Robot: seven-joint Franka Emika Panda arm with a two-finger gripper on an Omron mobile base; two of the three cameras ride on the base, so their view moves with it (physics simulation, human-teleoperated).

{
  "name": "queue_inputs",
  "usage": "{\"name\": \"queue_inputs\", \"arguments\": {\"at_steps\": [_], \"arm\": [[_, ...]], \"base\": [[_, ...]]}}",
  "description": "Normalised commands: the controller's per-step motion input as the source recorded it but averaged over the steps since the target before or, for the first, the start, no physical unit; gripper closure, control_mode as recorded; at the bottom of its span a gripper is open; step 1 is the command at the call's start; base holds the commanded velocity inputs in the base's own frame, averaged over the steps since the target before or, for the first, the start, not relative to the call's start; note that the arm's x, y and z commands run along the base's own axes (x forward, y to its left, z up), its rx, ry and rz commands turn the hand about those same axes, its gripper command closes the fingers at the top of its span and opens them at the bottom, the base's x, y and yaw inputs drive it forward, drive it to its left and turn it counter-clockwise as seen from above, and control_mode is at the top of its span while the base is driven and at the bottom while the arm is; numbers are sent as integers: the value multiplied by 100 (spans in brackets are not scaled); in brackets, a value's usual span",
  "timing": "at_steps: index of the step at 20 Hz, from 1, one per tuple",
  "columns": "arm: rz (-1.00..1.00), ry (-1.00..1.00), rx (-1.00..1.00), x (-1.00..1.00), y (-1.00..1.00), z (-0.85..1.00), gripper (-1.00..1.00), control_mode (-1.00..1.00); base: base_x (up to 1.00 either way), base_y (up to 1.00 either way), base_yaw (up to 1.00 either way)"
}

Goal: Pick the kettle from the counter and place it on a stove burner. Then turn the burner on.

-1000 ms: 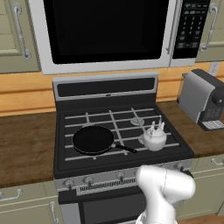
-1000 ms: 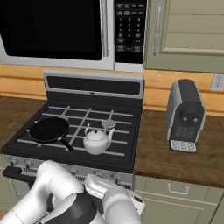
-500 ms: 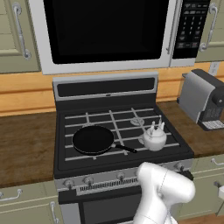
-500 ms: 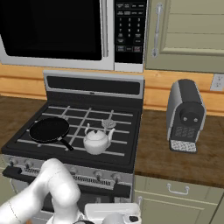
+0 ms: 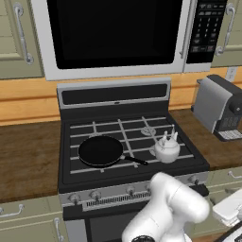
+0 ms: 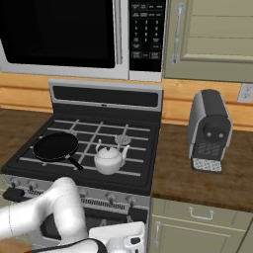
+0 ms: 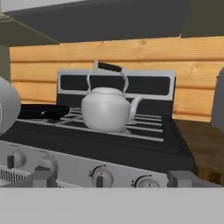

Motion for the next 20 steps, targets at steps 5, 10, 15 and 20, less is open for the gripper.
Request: {"name": "queue_inputs", "arguments": {"at_steps": [5, 10, 15, 20], "arm": [[-15, 0, 1, 60, 6, -5, -100, -100], [-7, -5, 2, 25, -22, -27, -100, -100], [0, -12, 0, 6, -6, -32, -100, -100], [0, -12, 0, 13, -6, -27, -100, -100]], "base": [[0, 0, 0], [0, 0, 0], [0, 0, 0], [0, 0, 0]]}}
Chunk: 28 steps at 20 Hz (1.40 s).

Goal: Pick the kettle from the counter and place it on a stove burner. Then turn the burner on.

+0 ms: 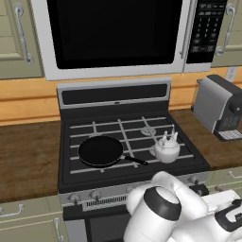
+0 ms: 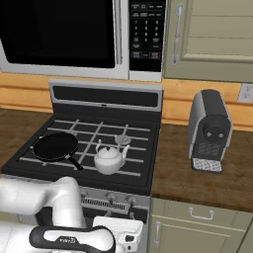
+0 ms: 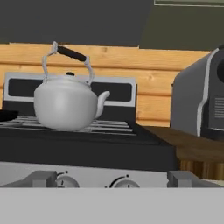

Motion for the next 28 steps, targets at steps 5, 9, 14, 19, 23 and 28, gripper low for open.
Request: {"name": "queue_inputs", "arguments": {"at_steps": [5, 9, 14, 19, 23, 28], "arm": [[0, -11, 0, 28, 0, -14, -100, -100], [0, -7, 0, 31, -2, 0, -100, -100], [0, -2, 0, 46, 0, 0, -100, -100], [0, -3, 0, 33, 0, -7, -100, -100], [0, -3, 0, 22, 0, -18, -100, -100], [0, 0, 0, 18, 0, -29, -100, -100]], "base": [[0, 0, 0], [0, 0, 0], [0, 0, 0], [0, 0, 0], [0, 0, 0], [0, 0, 0]]}}
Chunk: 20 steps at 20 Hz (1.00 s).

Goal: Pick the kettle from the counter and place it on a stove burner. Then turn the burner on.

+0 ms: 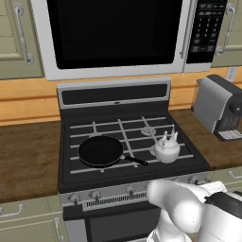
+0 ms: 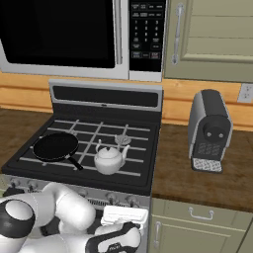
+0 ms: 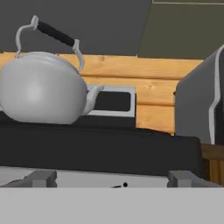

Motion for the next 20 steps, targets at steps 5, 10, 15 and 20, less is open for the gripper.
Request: {"name": "queue_inputs", "arguments": {"at_steps": [5, 10, 15, 20], "arm": [[0, -1, 0, 9, 0, -35, -100, -100], [0, -2, 0, 12, -2, -24, -100, -100], [0, -2, 0, 18, -6, -13, -100, -100], [0, -1, 0, 22, -9, -9, -100, -100]], "base": [[0, 0, 0], [0, 0, 0], [0, 0, 0], [0, 0, 0]]}}
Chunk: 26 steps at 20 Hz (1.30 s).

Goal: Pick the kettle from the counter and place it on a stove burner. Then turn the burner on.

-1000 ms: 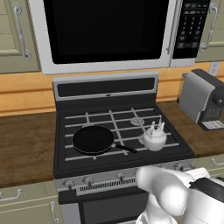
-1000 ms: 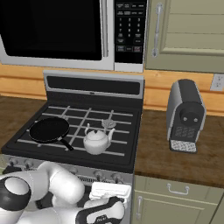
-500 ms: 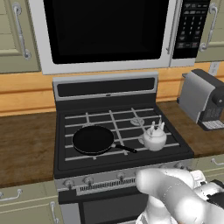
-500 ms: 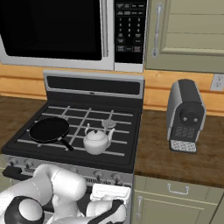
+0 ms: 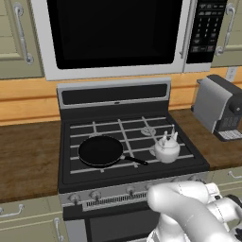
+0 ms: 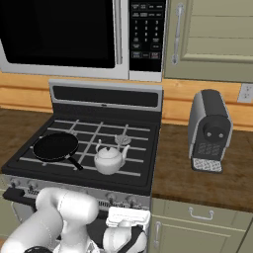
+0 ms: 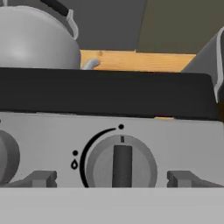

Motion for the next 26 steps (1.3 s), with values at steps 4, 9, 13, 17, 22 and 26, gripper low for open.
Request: {"name": "queue_inputs", "arguments": {"at_steps": [4, 9, 13, 17, 22, 26], "arm": [[0, 0, 0, 15, -3, 0, -100, -100], [0, -3, 0, 0, 0, 7, -100, -100], [0, -4, 0, 0, 0, 21, -100, -100], [-1, -7, 0, -4, 0, 28, -100, -100], [0, -1, 0, 6, 0, 3, 100, -100], [0, 0, 0, 8, 0, -6, 100, -100]], "base": [[0, 0, 0], [0, 0, 0], [0, 0, 0], [0, 0, 0], [0, 0, 0], [0, 0, 0]]}}
